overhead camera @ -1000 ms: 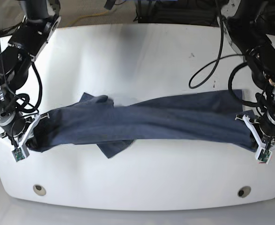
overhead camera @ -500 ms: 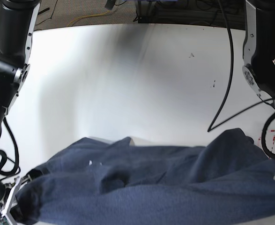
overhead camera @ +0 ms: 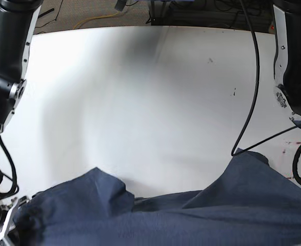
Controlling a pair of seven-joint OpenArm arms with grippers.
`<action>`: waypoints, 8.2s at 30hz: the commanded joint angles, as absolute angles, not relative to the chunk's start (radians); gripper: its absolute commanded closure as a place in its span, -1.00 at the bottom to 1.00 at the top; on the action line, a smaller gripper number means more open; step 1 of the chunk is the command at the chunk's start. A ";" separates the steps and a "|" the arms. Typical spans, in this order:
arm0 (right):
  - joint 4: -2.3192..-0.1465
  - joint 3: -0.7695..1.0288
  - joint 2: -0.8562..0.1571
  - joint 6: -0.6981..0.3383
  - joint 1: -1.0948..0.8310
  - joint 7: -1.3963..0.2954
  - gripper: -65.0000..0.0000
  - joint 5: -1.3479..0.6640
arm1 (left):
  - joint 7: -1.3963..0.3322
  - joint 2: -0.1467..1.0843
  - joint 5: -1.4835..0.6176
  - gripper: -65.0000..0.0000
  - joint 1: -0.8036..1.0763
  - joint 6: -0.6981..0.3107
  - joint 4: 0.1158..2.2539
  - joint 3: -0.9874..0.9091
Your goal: Fold the T-shirt properly
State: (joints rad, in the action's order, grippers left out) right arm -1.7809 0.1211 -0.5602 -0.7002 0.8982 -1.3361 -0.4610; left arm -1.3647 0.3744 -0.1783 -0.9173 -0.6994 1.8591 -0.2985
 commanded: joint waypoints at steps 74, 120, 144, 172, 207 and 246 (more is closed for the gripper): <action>-1.910 0.622 -0.271 -0.698 -0.254 -1.328 1.00 -0.539 | -1.213 0.277 -0.157 0.91 0.252 -0.698 1.963 -0.555; -1.862 0.851 -0.240 -0.698 -0.189 -1.396 -0.40 -0.679 | -1.070 0.380 -0.065 -0.15 -0.062 -0.698 1.610 -0.464; -1.675 0.757 -0.147 -0.698 -0.314 -1.372 -0.40 -0.839 | -0.891 0.228 -0.056 -0.14 0.174 -0.698 1.646 -0.400; -1.919 0.745 -0.234 -0.698 -0.398 -1.396 1.00 -0.964 | -0.843 0.236 -0.054 -0.14 0.203 -0.698 1.607 -0.398; -1.540 0.535 -0.355 -0.698 0.099 -1.396 1.00 -1.023 | -0.842 0.236 0.056 -0.14 0.199 -0.698 1.607 -0.398; -1.560 0.657 -0.351 -0.698 -0.058 -1.293 -0.24 -0.615 | -0.886 0.226 -0.128 -0.15 0.124 -0.698 1.673 -0.564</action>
State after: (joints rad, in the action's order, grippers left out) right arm -1.5513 0.6514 -0.3542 -0.6968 -0.0696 -1.3041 -0.6342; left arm -0.8978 0.2108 -0.1173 0.1329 -0.7002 1.6562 -0.5468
